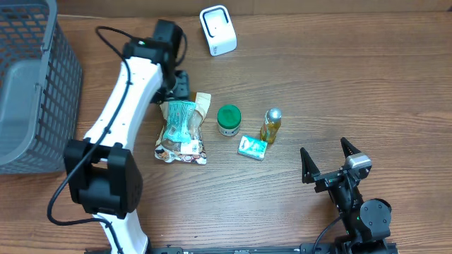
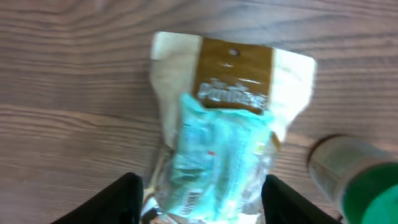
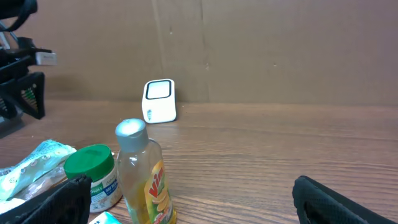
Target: Scan the item barcode
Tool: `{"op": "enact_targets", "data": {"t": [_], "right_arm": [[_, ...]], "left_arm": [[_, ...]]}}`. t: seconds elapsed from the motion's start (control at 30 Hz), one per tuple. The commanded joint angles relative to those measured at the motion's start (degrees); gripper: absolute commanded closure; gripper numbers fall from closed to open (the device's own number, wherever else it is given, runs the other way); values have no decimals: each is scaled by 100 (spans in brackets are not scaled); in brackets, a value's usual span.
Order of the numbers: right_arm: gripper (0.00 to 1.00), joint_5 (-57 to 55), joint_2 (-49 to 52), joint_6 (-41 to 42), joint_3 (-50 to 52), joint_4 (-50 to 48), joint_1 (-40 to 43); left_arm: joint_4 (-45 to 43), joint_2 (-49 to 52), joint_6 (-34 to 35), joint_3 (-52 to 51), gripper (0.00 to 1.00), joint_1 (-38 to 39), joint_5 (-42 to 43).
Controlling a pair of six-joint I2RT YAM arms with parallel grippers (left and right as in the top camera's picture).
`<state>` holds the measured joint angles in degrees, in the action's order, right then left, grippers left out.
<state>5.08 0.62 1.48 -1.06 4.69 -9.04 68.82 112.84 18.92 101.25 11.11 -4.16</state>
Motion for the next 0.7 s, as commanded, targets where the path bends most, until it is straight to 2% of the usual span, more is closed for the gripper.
{"op": "enact_targets", "data": {"t": [0.0,0.2,0.23,0.3,0.33,0.67], "right_arm": [[0,-52,-46,-24,61,-26,17],[0,-52,-46,-24,61,-26,17],[0,-52,-46,-24,61,-26,17],[0,-52,-46,-24,61,-26,17],[0,-52,-46,-24,61,-26,17],[0,-52,-46,-24,61,-26,17]], "left_arm": [[90,-57,-234,94,37,-413,87],[186,-57,-566,90,24,-1032,63],[188,-57,-586,90,17,-1182,26],[184,-57,-581,90,10,-1344,-44],[186,-57,-581,90,0,-1440,-94],[140,-57,-570,90,0,-1764,-70]]}}
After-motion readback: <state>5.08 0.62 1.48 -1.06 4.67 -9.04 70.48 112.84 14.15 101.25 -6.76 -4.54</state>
